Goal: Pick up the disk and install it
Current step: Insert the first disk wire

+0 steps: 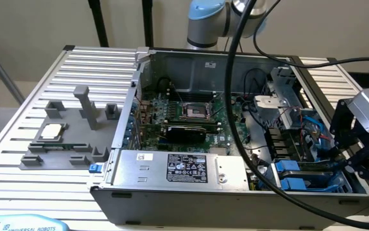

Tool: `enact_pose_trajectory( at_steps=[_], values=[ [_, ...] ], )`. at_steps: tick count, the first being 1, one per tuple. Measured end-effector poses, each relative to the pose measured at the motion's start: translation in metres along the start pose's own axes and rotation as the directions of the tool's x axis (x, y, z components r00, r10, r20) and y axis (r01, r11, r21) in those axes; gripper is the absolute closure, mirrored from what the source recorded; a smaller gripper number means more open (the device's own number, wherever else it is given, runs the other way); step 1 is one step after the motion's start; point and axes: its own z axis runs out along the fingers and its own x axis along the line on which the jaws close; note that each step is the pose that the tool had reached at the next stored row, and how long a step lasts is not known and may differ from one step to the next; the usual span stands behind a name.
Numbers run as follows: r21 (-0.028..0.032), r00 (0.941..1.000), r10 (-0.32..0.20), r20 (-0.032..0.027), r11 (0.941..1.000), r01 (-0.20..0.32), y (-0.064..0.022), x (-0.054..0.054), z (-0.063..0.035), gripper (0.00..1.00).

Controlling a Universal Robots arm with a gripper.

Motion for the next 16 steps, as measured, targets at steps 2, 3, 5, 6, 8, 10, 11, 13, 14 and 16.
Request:
enact_pose_trajectory(
  at_steps=[2,3,5,6,8,10,11,13,14,16],
  values=[
    [0.0007,1.0,-0.003,0.0021,1.0,0.003,0.0,0.0,0.0006,0.73],
    [0.0009,1.0,-0.004,0.0029,1.0,0.004,0.0,0.0,0.0009,0.73],
    [0.0013,1.0,-0.007,0.0048,1.0,0.007,-0.0001,0.0,0.0014,0.8],
    [0.0014,1.0,-0.008,0.0055,1.0,0.008,0.0,0.0,0.0015,0.8],
    [0.0017,0.9999,-0.01,0.007,0.9999,0.01,-0.0001,-0.0001,0.0017,0.8],
    [0.0017,0.9999,-0.012,0.0074,0.9999,0.012,-0.0001,-0.0002,0.0017,0.8],
    [0.0016,0.9999,-0.013,0.0076,0.9999,0.013,-0.0001,-0.0002,0.0017,0.8],
    [0.0014,0.9999,-0.014,0.0078,0.9999,0.014,-0.0001,-0.0002,0.0017,0.8],
    [0.0014,0.9999,-0.014,0.0081,0.9999,0.014,-0.0001,-0.0003,0.0017,0.78],
    [0.0014,0.9998,-0.015,0.0084,0.9999,0.015,0.0,-0.0003,0.0016,0.72]
  ],
)
